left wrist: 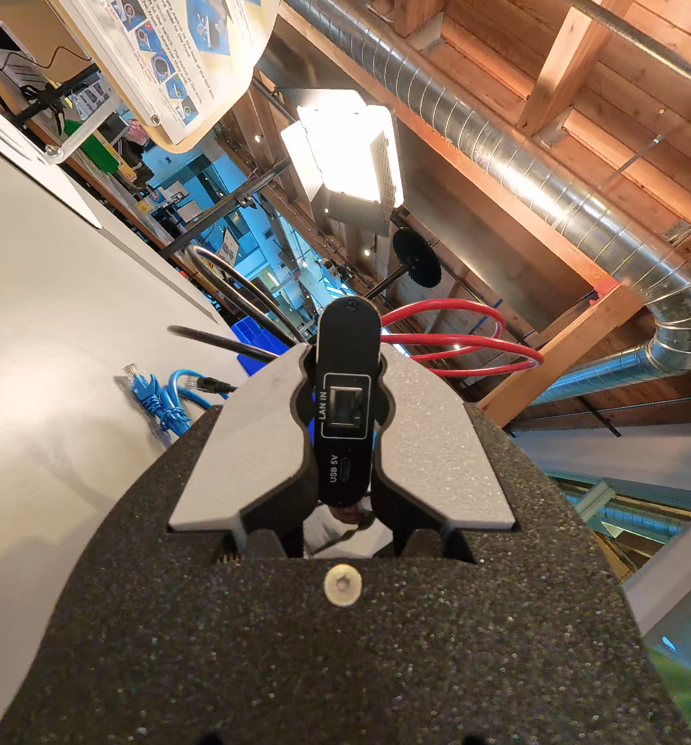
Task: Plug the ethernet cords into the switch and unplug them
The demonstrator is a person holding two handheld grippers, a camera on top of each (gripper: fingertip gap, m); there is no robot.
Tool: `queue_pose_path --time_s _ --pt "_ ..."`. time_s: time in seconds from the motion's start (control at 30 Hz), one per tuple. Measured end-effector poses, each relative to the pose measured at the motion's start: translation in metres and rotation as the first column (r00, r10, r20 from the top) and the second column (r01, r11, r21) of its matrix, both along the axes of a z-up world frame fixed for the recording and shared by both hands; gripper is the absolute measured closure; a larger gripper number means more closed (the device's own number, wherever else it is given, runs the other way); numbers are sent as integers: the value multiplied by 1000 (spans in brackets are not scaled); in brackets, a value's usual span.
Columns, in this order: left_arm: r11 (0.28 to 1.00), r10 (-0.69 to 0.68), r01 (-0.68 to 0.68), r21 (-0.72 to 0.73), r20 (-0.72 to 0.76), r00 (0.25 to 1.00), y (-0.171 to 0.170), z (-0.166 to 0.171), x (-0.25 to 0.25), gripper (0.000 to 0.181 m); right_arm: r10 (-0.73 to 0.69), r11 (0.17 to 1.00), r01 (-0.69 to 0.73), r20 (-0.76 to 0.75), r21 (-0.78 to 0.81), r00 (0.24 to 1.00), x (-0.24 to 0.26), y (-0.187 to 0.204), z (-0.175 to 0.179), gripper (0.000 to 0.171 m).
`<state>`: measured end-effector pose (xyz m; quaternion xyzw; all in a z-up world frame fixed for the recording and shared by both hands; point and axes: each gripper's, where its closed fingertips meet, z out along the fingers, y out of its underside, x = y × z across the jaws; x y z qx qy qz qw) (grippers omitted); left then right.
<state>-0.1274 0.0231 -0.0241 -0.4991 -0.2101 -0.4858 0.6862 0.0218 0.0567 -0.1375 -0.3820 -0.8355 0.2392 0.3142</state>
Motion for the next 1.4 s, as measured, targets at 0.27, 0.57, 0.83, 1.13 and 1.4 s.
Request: queue_pose_path --time_s 0.27,0.57,0.83,1.13,1.4 --pt "997 72 -75 18 122 990 -7 -2 -22 155 -103 963 107 -30 247 994 -27 59 13 136" --pt "979 180 -195 56 202 963 -20 -2 -49 155 -116 989 129 159 -71 980 -77 12 -5 134" --pt "975 161 -189 114 220 962 -28 3 -56 155 -58 995 31 293 98 954 -19 55 -12 152" --pt "971 192 -219 90 241 951 -18 -1 -50 155 -33 996 20 147 88 989 -28 43 21 147" --pt "973 197 -220 64 250 948 -20 -5 -50 154 -4 994 -9 122 106 993 -69 27 -2 144"
